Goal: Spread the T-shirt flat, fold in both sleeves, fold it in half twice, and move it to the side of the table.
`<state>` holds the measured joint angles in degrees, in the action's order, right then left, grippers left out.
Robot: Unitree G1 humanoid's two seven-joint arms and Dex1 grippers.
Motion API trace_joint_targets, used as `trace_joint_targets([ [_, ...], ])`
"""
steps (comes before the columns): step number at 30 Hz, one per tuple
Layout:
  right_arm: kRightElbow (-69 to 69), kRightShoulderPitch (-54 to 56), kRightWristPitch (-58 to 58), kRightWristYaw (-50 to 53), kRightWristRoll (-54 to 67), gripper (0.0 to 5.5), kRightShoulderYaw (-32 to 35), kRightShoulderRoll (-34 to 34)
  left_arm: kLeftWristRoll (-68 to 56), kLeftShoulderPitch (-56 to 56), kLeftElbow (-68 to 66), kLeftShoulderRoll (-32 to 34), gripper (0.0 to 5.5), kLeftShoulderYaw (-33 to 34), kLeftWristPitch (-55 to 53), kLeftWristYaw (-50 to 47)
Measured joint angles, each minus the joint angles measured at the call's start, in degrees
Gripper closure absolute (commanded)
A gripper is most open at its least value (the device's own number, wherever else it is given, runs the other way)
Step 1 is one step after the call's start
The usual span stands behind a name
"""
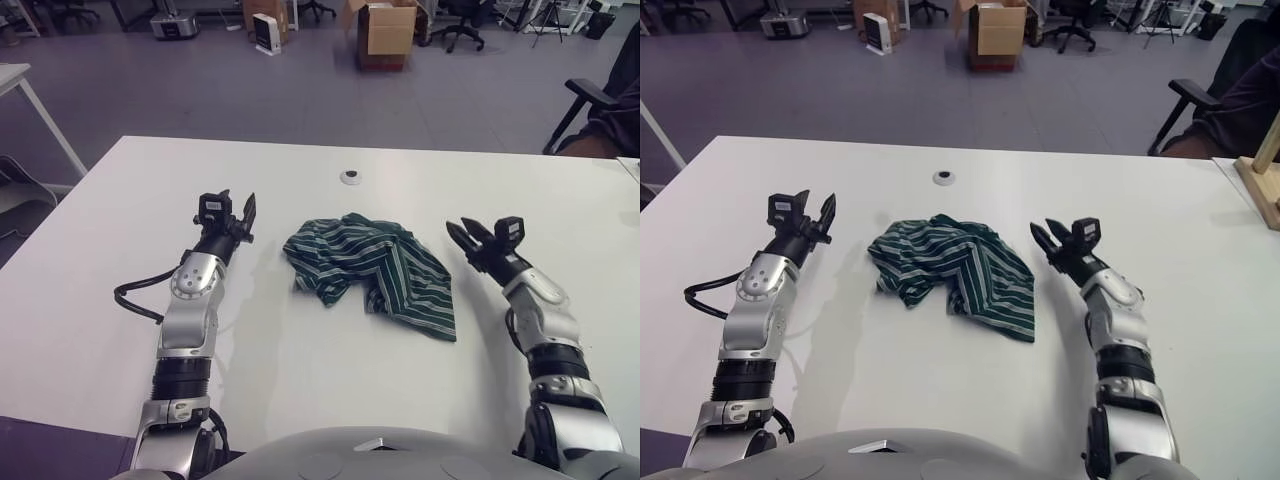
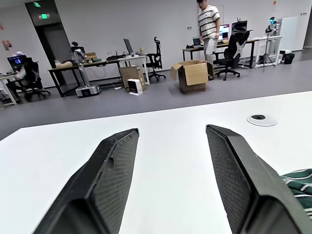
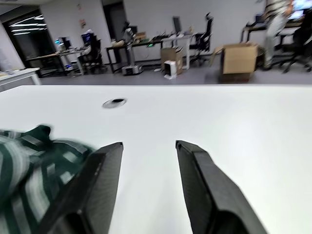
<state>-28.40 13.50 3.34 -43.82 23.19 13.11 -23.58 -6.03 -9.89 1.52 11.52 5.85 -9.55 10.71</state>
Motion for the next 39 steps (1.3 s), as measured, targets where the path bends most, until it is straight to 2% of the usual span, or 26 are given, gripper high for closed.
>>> trace_joint_targets([
  [4, 3.42, -3.28, 7.74, -6.13, 1.45, 3.48, -1.46, -3.55, 0.09, 0.01, -0.02, 0.0, 2.97, -0.32, -0.11, -0.11],
  [12, 7.91, -7.0, 16.64, -10.35, 1.83, 3.48, -5.16, -4.65, 1.11, 0.03, -0.01, 0.14, 2.97, -1.1, -0.24, -0.4],
  [23, 9.28, -7.33, 18.21, -9.31, 1.77, 5.46, -5.06, -4.79, 2.03, 0.02, -1.05, 0.26, 2.94, -1.22, -0.47, -0.13],
  [27, 10.29, -7.49, 18.33, -8.88, 1.59, 5.46, -4.88, -4.83, 2.14, 0.02, -1.68, 0.49, 2.94, -1.24, -0.49, -0.03],
  [29, 15.47, -7.54, 19.0, -9.32, 1.74, 5.46, -4.86, -5.69, 2.09, -0.02, -2.5, 0.88, 2.94, -1.24, -0.69, 0.52],
  [34, 29.56, -5.21, 23.21, -11.99, 5.05, 5.46, -3.34, -12.41, -1.21, -3.54, -3.68, 2.42, 2.94, -1.35, -2.16, 7.05],
  [39, 39.87, -3.16, 26.86, -14.58, 8.85, 5.46, -2.22, -17.39, -6.06, -9.66, -13.07, 4.92, 2.94, -3.25, -4.58, 20.45],
])
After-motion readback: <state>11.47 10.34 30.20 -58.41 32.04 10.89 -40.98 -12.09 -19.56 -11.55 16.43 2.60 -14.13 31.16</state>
